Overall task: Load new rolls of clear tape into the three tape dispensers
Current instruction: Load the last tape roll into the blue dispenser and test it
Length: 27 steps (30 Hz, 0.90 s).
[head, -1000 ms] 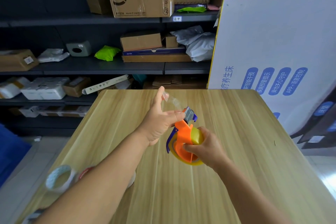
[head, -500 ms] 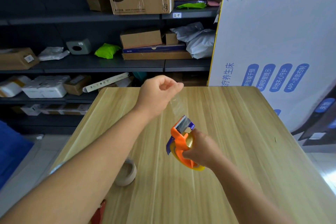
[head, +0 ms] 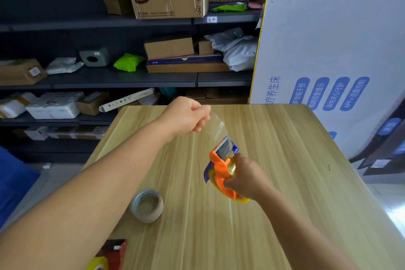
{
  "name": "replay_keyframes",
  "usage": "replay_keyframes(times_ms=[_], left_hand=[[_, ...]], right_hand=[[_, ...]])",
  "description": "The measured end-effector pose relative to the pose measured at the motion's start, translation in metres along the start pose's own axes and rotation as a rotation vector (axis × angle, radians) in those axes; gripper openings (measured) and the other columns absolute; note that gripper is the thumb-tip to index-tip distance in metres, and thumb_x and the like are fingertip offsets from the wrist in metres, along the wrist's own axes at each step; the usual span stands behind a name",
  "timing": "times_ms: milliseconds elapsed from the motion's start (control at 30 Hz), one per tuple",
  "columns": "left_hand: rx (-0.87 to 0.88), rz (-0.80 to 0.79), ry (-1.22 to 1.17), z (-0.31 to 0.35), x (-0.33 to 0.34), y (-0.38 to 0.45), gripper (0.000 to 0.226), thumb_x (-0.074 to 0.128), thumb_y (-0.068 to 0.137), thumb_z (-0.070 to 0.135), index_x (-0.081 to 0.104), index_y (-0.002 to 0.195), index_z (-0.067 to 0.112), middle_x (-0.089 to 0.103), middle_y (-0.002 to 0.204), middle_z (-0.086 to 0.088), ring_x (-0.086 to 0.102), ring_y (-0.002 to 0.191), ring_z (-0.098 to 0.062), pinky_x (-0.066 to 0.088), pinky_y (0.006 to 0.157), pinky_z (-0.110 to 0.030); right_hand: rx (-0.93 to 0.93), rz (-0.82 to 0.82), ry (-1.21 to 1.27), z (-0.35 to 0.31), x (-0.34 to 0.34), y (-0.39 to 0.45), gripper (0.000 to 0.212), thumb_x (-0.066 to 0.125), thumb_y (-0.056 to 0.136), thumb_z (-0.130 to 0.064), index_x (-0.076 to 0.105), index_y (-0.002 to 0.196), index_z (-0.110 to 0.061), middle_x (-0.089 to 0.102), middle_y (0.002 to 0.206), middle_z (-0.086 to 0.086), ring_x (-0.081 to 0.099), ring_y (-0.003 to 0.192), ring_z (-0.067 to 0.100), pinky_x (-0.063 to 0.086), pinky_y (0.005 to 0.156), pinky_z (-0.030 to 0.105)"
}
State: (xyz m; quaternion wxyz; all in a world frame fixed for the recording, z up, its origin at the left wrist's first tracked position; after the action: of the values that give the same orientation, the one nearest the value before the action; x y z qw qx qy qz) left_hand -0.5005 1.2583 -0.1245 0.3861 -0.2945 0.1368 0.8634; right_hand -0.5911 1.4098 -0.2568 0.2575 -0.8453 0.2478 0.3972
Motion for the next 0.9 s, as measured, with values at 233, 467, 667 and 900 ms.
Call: replay_keyframes(times_ms=[233,467,667,900], left_hand=[[0.207,0.137,0.198,0.037,-0.002,-0.006,0.033,0.042,0.099,0.029,0.059,0.075,0.015,0.064,0.065,0.004,0.061,0.057,-0.006,0.045,0.054,-0.016],[0.369,0.113,0.115,0.079,0.005,-0.014,0.035,0.046,0.098,0.026,0.061,0.077,0.002,0.06,0.058,0.005,0.057,0.047,0.001,0.042,0.046,-0.008],[0.454,0.14,0.125,0.101,-0.001,-0.017,0.034,0.046,0.098,0.029,0.061,0.075,0.009,0.059,0.055,0.008,0.058,0.05,0.0,0.046,0.051,-0.012],[0.472,0.22,0.178,0.102,-0.019,-0.014,0.034,0.045,0.098,0.027,0.059,0.082,0.0,0.052,0.057,0.011,0.051,0.05,0.005,0.041,0.055,-0.02]], right_hand=[[-0.005,0.013,-0.003,-0.001,0.0,-0.001,0.049,0.067,0.068,-0.046,0.047,0.105,-0.021,0.055,0.076,-0.009,0.054,0.063,0.006,0.04,0.046,0.023],[-0.022,0.001,-0.021,-0.013,-0.011,0.004,0.056,0.073,0.062,-0.047,0.046,0.105,-0.024,0.054,0.078,-0.01,0.057,0.068,0.009,0.043,0.053,0.026],[-0.064,0.1,0.024,-0.026,-0.022,0.008,0.046,0.071,0.066,-0.043,0.039,0.095,-0.027,0.05,0.068,-0.012,0.051,0.057,0.002,0.035,0.042,0.021],[-0.01,0.088,0.195,0.007,-0.011,0.008,0.045,0.073,0.061,-0.039,0.05,0.097,-0.022,0.059,0.077,-0.005,0.058,0.068,0.013,0.048,0.056,0.03]])
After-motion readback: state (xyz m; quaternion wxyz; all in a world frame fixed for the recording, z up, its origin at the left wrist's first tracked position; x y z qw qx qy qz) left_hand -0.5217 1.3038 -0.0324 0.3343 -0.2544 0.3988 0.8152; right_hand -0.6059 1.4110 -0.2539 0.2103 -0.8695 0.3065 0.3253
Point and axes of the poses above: each hand's wrist, its own y-axis towards the middle knuckle, its own x-axis out of the palm, z = x × y, the point moved 6 cm from there along y, towards the middle knuckle
